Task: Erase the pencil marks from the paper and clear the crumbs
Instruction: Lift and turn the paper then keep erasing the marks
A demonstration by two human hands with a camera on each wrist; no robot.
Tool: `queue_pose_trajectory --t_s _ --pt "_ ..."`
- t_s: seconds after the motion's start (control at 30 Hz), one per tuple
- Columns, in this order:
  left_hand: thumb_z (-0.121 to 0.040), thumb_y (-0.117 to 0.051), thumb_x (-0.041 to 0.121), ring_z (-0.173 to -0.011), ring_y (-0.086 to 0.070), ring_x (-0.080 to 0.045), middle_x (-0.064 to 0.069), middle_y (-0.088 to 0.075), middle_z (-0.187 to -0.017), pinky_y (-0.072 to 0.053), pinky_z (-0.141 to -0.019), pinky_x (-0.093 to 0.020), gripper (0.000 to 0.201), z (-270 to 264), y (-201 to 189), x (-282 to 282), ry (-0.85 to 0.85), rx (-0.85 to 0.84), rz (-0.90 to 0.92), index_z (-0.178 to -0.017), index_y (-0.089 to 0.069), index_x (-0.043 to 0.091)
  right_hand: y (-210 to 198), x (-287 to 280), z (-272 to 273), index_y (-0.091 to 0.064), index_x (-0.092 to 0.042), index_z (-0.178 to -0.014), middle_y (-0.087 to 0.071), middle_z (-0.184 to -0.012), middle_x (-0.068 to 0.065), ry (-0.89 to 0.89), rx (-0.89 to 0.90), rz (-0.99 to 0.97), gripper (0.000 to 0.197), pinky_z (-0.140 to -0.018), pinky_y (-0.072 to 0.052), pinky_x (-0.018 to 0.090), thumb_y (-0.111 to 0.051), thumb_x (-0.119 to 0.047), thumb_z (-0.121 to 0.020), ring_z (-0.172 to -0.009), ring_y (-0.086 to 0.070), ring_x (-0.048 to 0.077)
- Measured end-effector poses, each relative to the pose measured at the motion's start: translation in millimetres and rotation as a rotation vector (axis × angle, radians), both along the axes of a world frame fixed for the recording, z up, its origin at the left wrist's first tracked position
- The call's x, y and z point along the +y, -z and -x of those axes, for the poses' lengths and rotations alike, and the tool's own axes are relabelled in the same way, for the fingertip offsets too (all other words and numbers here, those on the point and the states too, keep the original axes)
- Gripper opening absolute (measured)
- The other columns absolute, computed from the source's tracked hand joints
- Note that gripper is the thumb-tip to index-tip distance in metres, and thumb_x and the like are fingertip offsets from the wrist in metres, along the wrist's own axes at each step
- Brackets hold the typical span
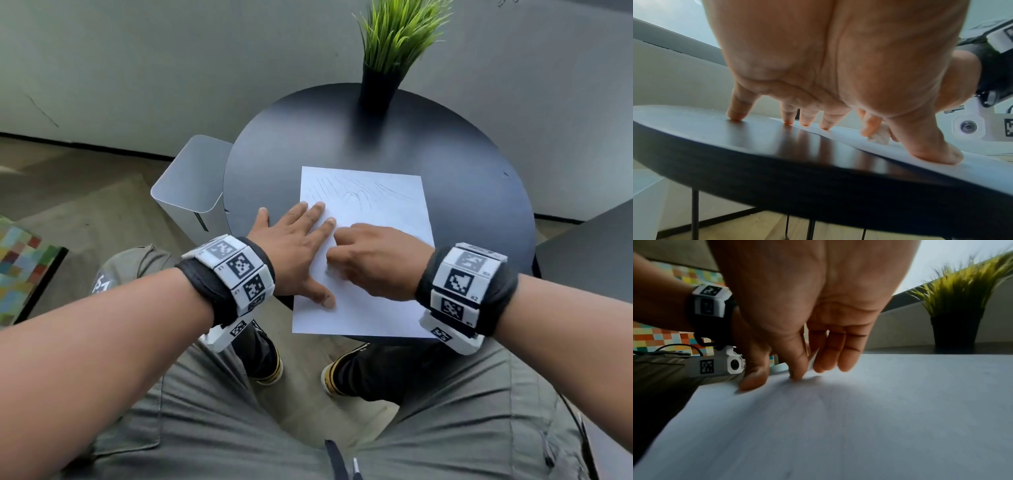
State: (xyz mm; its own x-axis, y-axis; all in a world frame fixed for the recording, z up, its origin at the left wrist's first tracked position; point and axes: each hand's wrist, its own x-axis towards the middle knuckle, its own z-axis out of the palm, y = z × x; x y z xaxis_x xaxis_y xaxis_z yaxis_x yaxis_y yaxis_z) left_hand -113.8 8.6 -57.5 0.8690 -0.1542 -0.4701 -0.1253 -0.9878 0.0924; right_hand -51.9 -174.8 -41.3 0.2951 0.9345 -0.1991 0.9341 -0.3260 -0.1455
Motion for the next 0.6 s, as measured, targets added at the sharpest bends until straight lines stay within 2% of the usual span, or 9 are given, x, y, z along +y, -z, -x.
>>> queue_pose_trajectory --t_s 0.07,0.13,0.17,0.27,0.33,0.4,0.47,0.53,0.6 --pt "-0.058 -0.049 0.098 -0.154 0.018 -0.018 0.003 0.023 -0.166 -0.01 -0.116 -0.07 0.137 -1 0 -1 0.002 -0.001 0.0 -0.159 0.013 0.029 -5 1 -8 -0.058 -0.017 -0.099 -0.042 -0.09 -0.003 0.076 -0.022 0.032 0.018 -0.067 -0.035 0.033 -0.048 -0.031 -0.094 -0.08 -0.044 0.021" --pt "-0.057 -0.049 0.099 -0.154 0.017 -0.018 0.004 0.023 -0.166 -0.012 -0.115 -0.071 0.137 -1 1 -1 -0.003 -0.003 -0.009 -0.158 0.012 0.029 -10 0 -26 -0.057 -0.015 -0.102 -0.051 -0.098 0.004 0.252 -0.117 0.029 0.022 -0.069 -0.039 0.033 -0.047 -0.033 -0.096 -0.091 -0.054 0.029" --pt "-0.057 -0.049 0.099 -0.154 0.017 -0.018 0.004 0.022 -0.166 -0.012 -0.115 -0.071 0.137 -1 1 -1 -0.008 -0.002 -0.013 -0.158 0.011 0.03 -8 -1 -29 -0.056 -0.014 -0.101 -0.053 -0.099 0.007 0.267 -0.14 0.007 0.021 -0.069 -0.04 0.034 -0.046 -0.032 -0.096 -0.093 -0.055 0.032" --pt "-0.057 -0.05 0.098 -0.154 0.017 -0.019 0.004 0.023 -0.166 -0.013 -0.114 -0.073 0.137 -1 0 -2 -0.01 0.009 -0.015 -0.159 0.012 0.029 -5 -4 -3 -0.058 -0.016 -0.097 -0.049 -0.092 0.004 0.059 -0.026 0.018 0.01 -0.066 -0.036 0.032 -0.053 -0.024 -0.092 -0.086 -0.053 0.029" --pt "-0.057 -0.05 0.098 -0.154 0.017 -0.02 0.003 0.024 -0.166 -0.014 -0.113 -0.073 0.137 -2 0 -3 -0.005 0.005 -0.013 -0.158 0.012 0.03 -4 -9 1 -0.057 -0.018 -0.099 -0.046 -0.091 0.0 0.018 -0.004 0.082 0.013 -0.067 -0.037 0.032 -0.052 -0.03 -0.094 -0.087 -0.053 0.026" --pt "-0.057 -0.05 0.098 -0.154 0.016 -0.021 0.003 0.023 -0.166 -0.014 -0.113 -0.074 0.134 -3 1 -2 0.0 0.005 -0.014 -0.158 0.012 0.034 -8 -12 -18 -0.055 -0.017 -0.099 -0.051 -0.096 0.003 0.189 -0.12 0.066 0.023 -0.072 -0.044 0.035 -0.045 -0.038 -0.097 -0.093 -0.055 0.029" --pt "-0.057 -0.049 0.099 -0.154 0.016 -0.022 0.002 0.023 -0.166 -0.015 -0.112 -0.075 0.131 -2 2 0 0.006 0.004 -0.02 -0.156 0.013 0.04 -8 -15 -28 -0.053 -0.015 -0.095 -0.054 -0.097 0.007 0.301 -0.186 0.028 0.023 -0.073 -0.048 0.039 -0.044 -0.036 -0.097 -0.093 -0.056 0.034" --pt "-0.056 -0.049 0.099 -0.154 0.016 -0.023 0.002 0.023 -0.166 -0.015 -0.111 -0.075 0.13 -3 3 -1 0.004 0.008 -0.021 -0.155 0.013 0.042 -3 -13 -6 -0.054 -0.014 -0.092 -0.055 -0.091 0.009 0.204 -0.126 0.0 0.01 -0.066 -0.049 0.041 -0.056 -0.024 -0.089 -0.081 -0.056 0.034" --pt "-0.055 -0.048 0.1 -0.154 0.017 -0.022 0.003 0.024 -0.166 -0.015 -0.11 -0.076 0.131 -3 4 -2 0.003 0.012 -0.021 -0.155 0.014 0.042 2 -18 17 -0.055 -0.015 -0.089 -0.054 -0.085 0.006 0.055 -0.068 0.033 0.007 -0.057 -0.046 0.039 -0.06 -0.019 -0.086 -0.072 -0.053 0.03"
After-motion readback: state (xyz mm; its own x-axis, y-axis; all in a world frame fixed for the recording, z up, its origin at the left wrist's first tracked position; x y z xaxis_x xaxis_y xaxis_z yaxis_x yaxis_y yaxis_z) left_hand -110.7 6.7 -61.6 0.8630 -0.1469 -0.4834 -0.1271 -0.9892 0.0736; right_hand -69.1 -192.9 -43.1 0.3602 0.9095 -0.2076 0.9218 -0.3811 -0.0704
